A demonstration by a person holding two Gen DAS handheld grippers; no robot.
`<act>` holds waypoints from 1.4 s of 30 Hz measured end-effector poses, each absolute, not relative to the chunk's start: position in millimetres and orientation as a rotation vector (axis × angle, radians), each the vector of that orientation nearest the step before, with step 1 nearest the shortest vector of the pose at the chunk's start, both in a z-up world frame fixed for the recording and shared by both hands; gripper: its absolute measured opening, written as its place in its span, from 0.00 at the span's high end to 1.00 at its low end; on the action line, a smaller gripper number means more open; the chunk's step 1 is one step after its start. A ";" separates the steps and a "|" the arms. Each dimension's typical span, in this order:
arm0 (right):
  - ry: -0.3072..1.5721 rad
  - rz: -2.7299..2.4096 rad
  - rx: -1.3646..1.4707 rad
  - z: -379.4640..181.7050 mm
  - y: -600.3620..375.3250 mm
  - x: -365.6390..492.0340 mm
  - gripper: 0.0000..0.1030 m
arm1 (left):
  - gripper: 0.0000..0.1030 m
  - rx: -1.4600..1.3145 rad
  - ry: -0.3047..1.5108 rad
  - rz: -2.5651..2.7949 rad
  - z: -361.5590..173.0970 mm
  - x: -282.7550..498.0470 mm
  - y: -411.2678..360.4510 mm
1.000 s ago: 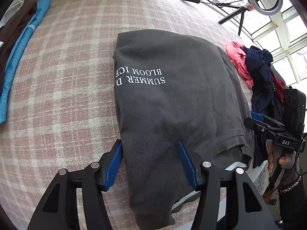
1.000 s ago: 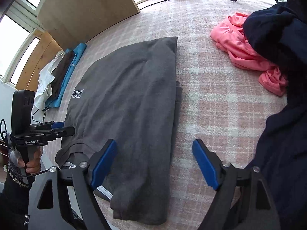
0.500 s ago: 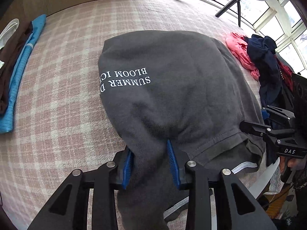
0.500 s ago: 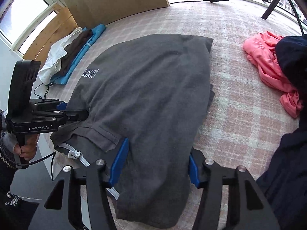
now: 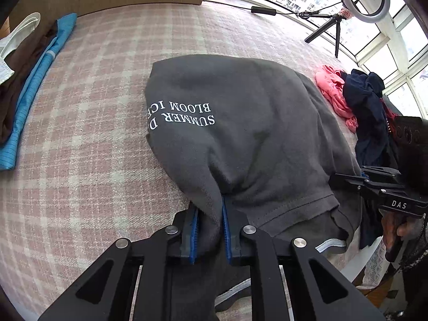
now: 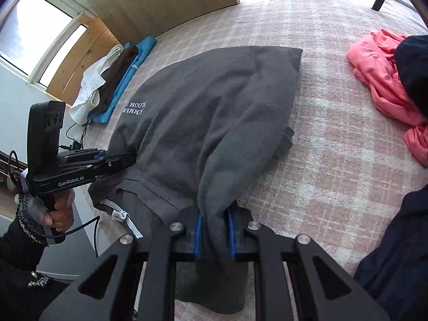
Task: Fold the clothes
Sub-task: 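Lift and carry the folded sweatshirt with both grippers toward the clothes stack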
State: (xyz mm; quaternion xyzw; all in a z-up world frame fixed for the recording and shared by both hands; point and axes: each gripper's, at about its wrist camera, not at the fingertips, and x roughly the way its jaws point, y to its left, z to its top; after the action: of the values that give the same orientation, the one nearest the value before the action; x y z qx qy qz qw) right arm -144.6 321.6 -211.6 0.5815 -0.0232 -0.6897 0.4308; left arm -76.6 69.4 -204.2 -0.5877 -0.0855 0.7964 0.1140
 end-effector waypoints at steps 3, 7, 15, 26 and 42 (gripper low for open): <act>-0.132 -1.701 1.398 -192.2 324.9 -149.4 0.86 | 0.88 -1.690 -0.273 2.336 -193.5 -77.1 66.3; -0.201 -1.688 1.343 -168.4 325.4 -155.2 0.86 | 0.88 -1.634 -0.298 2.344 -170.8 -81.6 65.7; -0.258 -1.688 1.212 -111.5 311.4 -164.9 0.87 | 0.88 -1.484 -0.158 2.437 -96.9 -89.0 55.5; -0.213 -1.680 1.000 -22.6 221.1 -174.4 0.87 | 0.88 -1.317 -0.108 2.614 -9.2 -113.2 -35.9; -0.159 -1.603 0.873 30.3 -43.2 -142.2 0.87 | 0.88 -1.228 -0.033 2.826 50.7 -139.8 -283.9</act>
State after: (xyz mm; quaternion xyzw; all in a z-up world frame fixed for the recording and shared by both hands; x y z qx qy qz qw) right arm -142.2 -43.2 30.3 0.3779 -0.0687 -0.6939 0.6090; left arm -139.8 -283.9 50.7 -0.3984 -0.0107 0.9166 0.0302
